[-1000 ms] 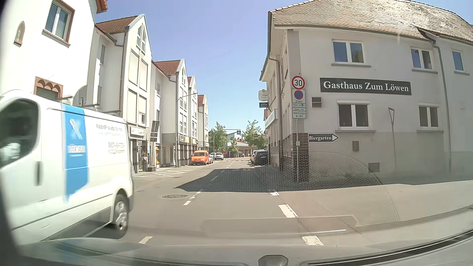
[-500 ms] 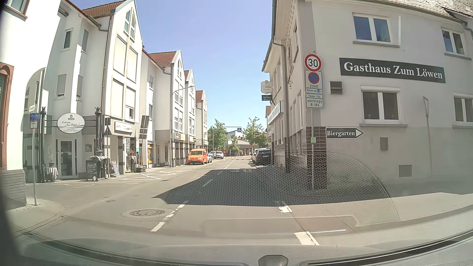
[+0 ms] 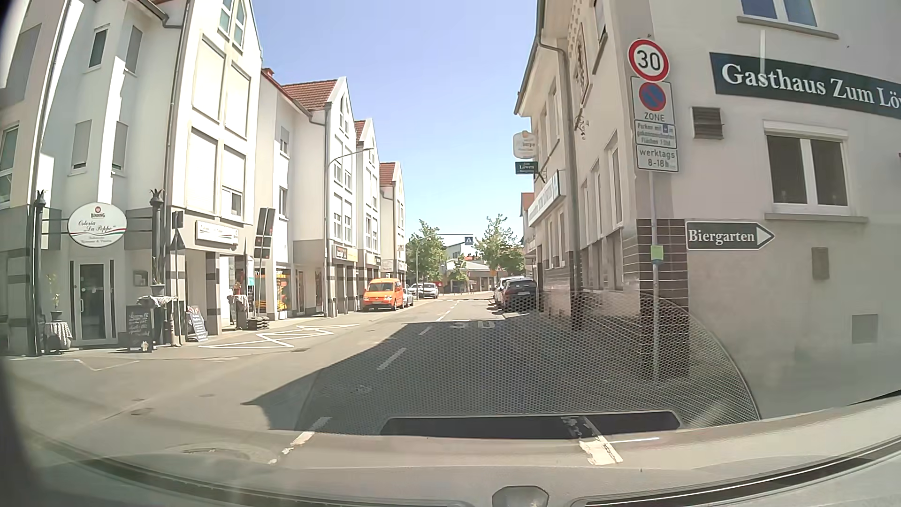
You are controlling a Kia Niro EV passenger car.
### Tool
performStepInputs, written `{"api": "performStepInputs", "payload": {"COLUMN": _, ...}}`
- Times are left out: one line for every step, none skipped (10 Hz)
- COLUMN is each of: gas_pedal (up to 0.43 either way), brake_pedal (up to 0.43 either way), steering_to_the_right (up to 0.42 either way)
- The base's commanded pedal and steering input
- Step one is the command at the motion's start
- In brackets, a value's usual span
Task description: Follow the waypoints while adhering to traffic rules and regulations
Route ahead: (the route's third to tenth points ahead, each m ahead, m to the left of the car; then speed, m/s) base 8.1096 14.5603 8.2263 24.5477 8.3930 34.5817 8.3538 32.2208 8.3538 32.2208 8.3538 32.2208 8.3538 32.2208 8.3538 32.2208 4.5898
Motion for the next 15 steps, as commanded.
{"api": "performStepInputs", "payload": {"gas_pedal": 0.000, "brake_pedal": 0.220, "steering_to_the_right": -0.113}}
{"api": "performStepInputs", "payload": {"gas_pedal": 0.000, "brake_pedal": 0.220, "steering_to_the_right": -0.129}}
{"api": "performStepInputs", "payload": {"gas_pedal": 0.000, "brake_pedal": 0.220, "steering_to_the_right": -0.149}}
{"api": "performStepInputs", "payload": {"gas_pedal": 0.000, "brake_pedal": 0.220, "steering_to_the_right": -0.175}}
{"api": "performStepInputs", "payload": {"gas_pedal": 0.000, "brake_pedal": 0.220, "steering_to_the_right": -0.201}}
{"api": "performStepInputs", "payload": {"gas_pedal": 0.000, "brake_pedal": 0.220, "steering_to_the_right": -0.226}}
{"api": "performStepInputs", "payload": {"gas_pedal": 0.000, "brake_pedal": 0.220, "steering_to_the_right": -0.262}}
{"api": "performStepInputs", "payload": {"gas_pedal": 0.000, "brake_pedal": 0.213, "steering_to_the_right": -0.304}}
{"api": "performStepInputs", "payload": {"gas_pedal": 0.000, "brake_pedal": 0.213, "steering_to_the_right": -0.353}}
{"api": "performStepInputs", "payload": {"gas_pedal": 0.000, "brake_pedal": 0.207, "steering_to_the_right": -0.404}}
{"api": "performStepInputs", "payload": {"gas_pedal": 0.000, "brake_pedal": 0.207, "steering_to_the_right": -0.465}}
{"api": "performStepInputs", "payload": {"gas_pedal": 0.000, "brake_pedal": 0.201, "steering_to_the_right": -0.515}}
{"api": "performStepInputs", "payload": {"gas_pedal": 0.000, "brake_pedal": 0.189, "steering_to_the_right": -0.546}}
{"api": "performStepInputs", "payload": {"gas_pedal": 0.000, "brake_pedal": 0.177, "steering_to_the_right": -0.589}}
{"api": "performStepInputs", "payload": {"gas_pedal": 0.000, "brake_pedal": 0.165, "steering_to_the_right": -0.632}}
